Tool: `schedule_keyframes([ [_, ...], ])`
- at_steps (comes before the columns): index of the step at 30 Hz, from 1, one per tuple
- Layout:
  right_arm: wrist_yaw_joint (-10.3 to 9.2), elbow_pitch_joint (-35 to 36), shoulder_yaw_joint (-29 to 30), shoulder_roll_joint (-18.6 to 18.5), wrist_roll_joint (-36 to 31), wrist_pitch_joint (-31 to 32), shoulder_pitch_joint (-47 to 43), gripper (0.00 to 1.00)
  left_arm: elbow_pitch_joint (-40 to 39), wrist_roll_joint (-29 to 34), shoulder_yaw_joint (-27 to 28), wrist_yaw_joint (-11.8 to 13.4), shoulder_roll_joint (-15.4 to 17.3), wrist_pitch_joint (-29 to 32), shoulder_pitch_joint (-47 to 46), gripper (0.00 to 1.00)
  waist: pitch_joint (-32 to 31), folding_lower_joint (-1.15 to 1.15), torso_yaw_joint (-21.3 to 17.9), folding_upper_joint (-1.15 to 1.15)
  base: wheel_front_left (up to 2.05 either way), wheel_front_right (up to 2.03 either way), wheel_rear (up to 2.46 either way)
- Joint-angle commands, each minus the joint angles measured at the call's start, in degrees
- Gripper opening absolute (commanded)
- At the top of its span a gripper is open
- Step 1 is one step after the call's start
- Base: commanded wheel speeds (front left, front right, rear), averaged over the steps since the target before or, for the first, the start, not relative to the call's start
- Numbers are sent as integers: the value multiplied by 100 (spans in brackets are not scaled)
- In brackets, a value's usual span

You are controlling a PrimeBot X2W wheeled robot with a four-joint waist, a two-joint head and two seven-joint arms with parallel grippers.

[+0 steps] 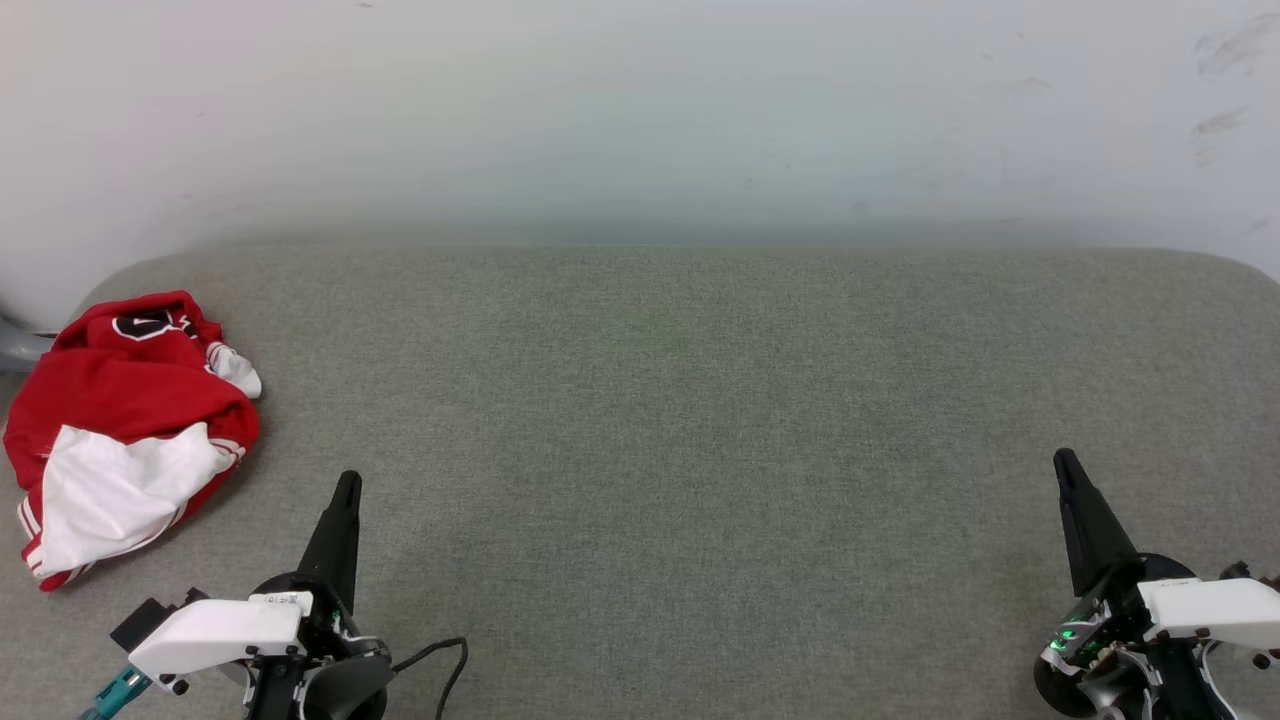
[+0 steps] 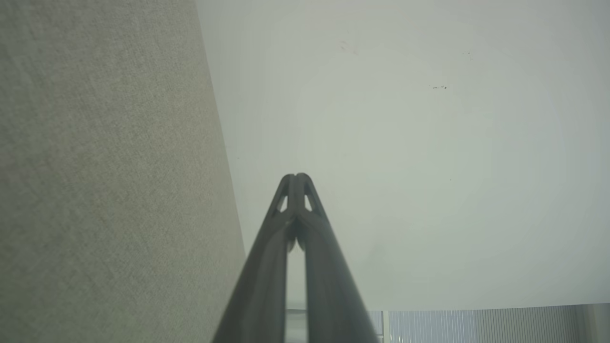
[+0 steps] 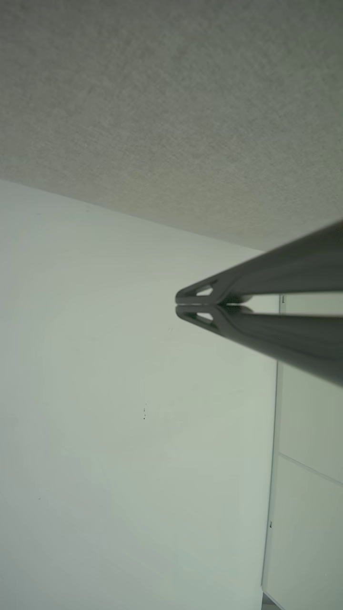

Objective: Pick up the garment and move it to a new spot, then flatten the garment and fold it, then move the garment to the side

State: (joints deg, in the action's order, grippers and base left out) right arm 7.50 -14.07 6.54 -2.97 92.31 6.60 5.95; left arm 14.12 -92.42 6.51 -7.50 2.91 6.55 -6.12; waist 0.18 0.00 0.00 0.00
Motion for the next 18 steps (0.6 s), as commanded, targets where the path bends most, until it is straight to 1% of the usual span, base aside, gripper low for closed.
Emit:
schedule_keyframes([
  [1,-2,-2,-4,21,19,1,68,0,-7,3,12,-13,-8,11,-35,0,0,0,0,0,0,0,0],
  [18,-2,-2,-4,21,19,1,68,0,-7,3,12,-12,-8,10,-35,0,0,0,0,0,0,0,0],
])
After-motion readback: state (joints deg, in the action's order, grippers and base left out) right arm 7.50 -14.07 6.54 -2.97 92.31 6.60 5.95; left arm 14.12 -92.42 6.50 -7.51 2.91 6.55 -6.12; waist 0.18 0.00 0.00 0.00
